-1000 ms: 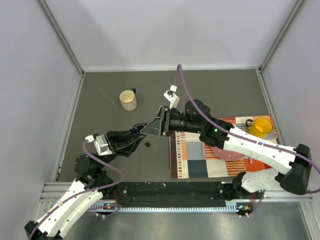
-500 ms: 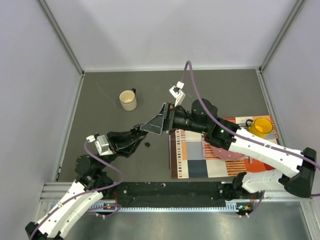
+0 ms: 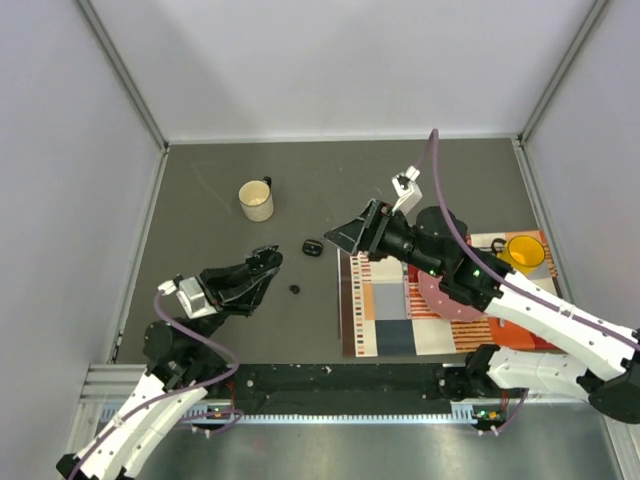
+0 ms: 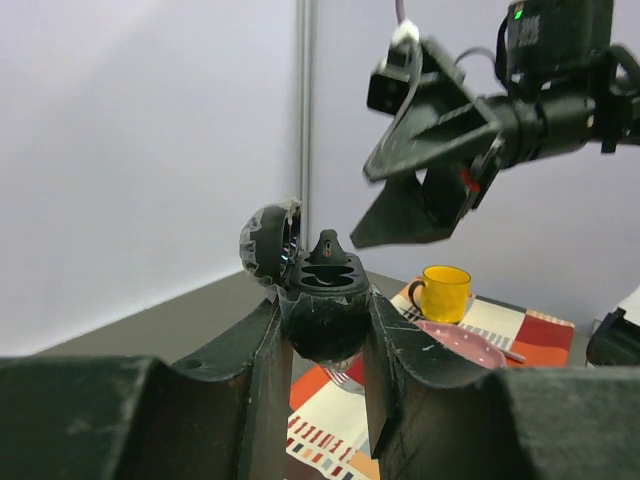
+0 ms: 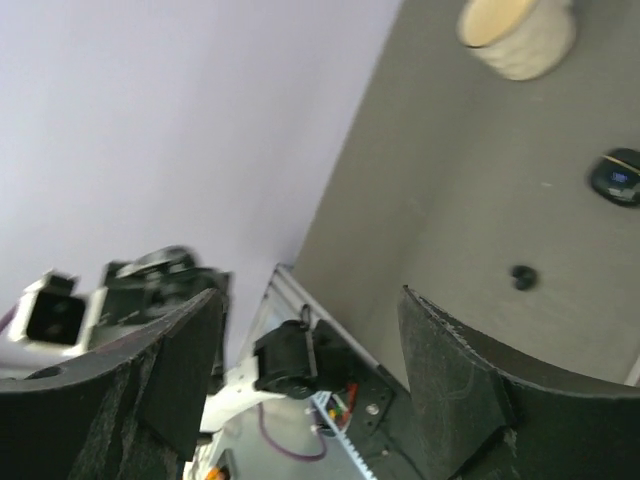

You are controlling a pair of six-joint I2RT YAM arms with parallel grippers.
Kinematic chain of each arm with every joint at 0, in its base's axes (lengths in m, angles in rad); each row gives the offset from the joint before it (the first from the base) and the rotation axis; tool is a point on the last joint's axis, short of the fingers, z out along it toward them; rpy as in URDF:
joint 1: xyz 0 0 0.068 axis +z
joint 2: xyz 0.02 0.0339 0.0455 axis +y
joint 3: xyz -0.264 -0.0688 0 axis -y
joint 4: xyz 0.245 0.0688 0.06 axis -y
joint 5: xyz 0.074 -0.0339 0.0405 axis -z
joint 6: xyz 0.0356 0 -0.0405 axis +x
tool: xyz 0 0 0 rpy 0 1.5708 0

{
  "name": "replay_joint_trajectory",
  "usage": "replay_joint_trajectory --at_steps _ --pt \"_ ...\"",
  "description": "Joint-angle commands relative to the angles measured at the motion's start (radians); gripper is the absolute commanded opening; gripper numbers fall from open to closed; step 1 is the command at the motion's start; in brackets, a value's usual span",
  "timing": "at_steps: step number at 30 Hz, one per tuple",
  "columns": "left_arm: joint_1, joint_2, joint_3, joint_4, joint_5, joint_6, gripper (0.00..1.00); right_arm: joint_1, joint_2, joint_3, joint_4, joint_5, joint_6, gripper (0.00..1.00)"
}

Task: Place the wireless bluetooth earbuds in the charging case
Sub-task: Adjust the earbud with the charging case, then pick up the earbud from the center of the board.

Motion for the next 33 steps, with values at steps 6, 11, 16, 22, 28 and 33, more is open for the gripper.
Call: replay_joint_trajectory --at_steps 6,11,16,22,28,33 --pt "-0.003 -0.094 0.056 -0.116 -0.060 0.041 0.00 -0.137 0.205 -0.085 -0.051 -0.131 -0.026 0.52" --pt "-0.003 -0.099 0.080 -0.162 -0.038 0.050 0.00 -0.137 0.455 -0.013 -0.006 -0.235 -0.053 0.47" --pt "-0.003 -0.099 0.099 -0.194 -0.019 0.047 0.00 -0.140 0.650 0.094 0.018 -0.271 -0.076 0.42" --pt "-0.003 -0.136 0.103 -0.225 -0.034 0.053 0.00 -0.136 0.814 0.176 0.033 -0.303 -0.094 0.38" --pt "-0.003 -0.137 0.102 -0.246 -0.042 0.052 0.00 -0.128 0.893 0.217 0.029 -0.311 -0.119 0.36" --pt "-0.003 -0.137 0.099 -0.246 -0.051 0.052 0.00 -0.098 0.952 0.243 0.020 -0.288 -0.137 0.36"
